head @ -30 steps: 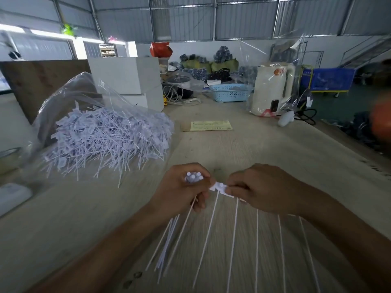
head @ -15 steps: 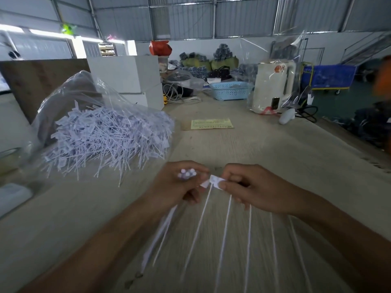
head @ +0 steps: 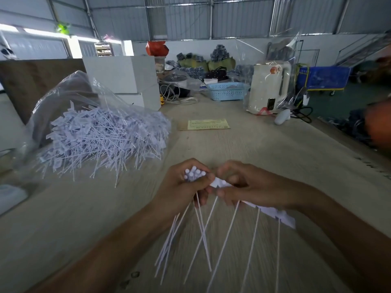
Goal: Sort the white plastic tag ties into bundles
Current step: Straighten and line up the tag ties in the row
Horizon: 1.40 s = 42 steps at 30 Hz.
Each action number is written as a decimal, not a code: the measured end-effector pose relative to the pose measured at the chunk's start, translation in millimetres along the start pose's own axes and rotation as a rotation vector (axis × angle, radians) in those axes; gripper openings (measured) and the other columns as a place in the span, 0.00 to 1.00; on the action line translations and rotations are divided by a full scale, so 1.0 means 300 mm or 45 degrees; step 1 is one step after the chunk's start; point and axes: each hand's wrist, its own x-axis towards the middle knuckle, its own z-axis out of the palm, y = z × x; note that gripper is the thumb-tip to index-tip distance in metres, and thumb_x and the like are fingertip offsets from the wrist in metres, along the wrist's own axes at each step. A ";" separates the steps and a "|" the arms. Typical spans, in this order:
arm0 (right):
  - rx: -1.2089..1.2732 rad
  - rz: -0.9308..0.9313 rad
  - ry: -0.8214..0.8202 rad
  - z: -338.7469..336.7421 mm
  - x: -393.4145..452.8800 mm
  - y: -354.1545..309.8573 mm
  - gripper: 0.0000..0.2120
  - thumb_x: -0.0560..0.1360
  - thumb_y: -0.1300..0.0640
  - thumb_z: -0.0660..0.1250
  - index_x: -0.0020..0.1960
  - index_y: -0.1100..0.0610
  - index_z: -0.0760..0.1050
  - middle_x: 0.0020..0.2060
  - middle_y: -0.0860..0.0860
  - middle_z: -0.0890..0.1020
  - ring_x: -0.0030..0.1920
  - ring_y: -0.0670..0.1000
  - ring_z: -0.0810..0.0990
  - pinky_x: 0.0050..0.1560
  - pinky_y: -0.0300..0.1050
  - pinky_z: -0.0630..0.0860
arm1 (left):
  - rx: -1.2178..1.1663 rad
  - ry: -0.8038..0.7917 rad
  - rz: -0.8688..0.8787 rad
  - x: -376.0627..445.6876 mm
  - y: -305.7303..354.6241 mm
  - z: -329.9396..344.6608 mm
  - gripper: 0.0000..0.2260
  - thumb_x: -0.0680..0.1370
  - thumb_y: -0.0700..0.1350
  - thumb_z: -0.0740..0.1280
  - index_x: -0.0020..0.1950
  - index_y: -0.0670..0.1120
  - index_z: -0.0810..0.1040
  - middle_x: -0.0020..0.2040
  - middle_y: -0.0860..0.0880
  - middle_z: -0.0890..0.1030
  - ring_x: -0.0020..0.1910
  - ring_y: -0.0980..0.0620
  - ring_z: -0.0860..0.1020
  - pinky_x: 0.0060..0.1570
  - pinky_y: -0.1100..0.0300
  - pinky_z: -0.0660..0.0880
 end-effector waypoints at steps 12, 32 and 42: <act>-0.779 -0.181 -0.160 0.015 -0.016 -0.022 0.19 0.82 0.57 0.65 0.33 0.54 0.65 0.26 0.45 0.64 0.26 0.43 0.65 0.33 0.34 0.59 | 0.655 -0.159 -0.089 0.045 0.003 -0.146 0.05 0.68 0.35 0.75 0.35 0.40 0.81 0.28 0.45 0.78 0.25 0.53 0.75 0.28 0.62 0.70; -0.460 -0.116 0.058 -0.013 -0.010 -0.006 0.11 0.80 0.54 0.68 0.40 0.54 0.74 0.28 0.47 0.75 0.29 0.44 0.73 0.34 0.39 0.68 | 0.284 0.014 -0.021 0.016 -0.023 -0.010 0.03 0.79 0.42 0.68 0.46 0.45 0.79 0.32 0.46 0.83 0.29 0.48 0.81 0.27 0.56 0.77; -0.751 -0.382 0.235 -0.039 -0.025 -0.032 0.17 0.80 0.58 0.67 0.35 0.49 0.68 0.27 0.43 0.67 0.28 0.44 0.67 0.31 0.38 0.60 | 0.143 -0.069 -0.268 0.045 -0.022 -0.134 0.06 0.74 0.40 0.73 0.38 0.40 0.84 0.28 0.42 0.79 0.22 0.48 0.72 0.25 0.64 0.68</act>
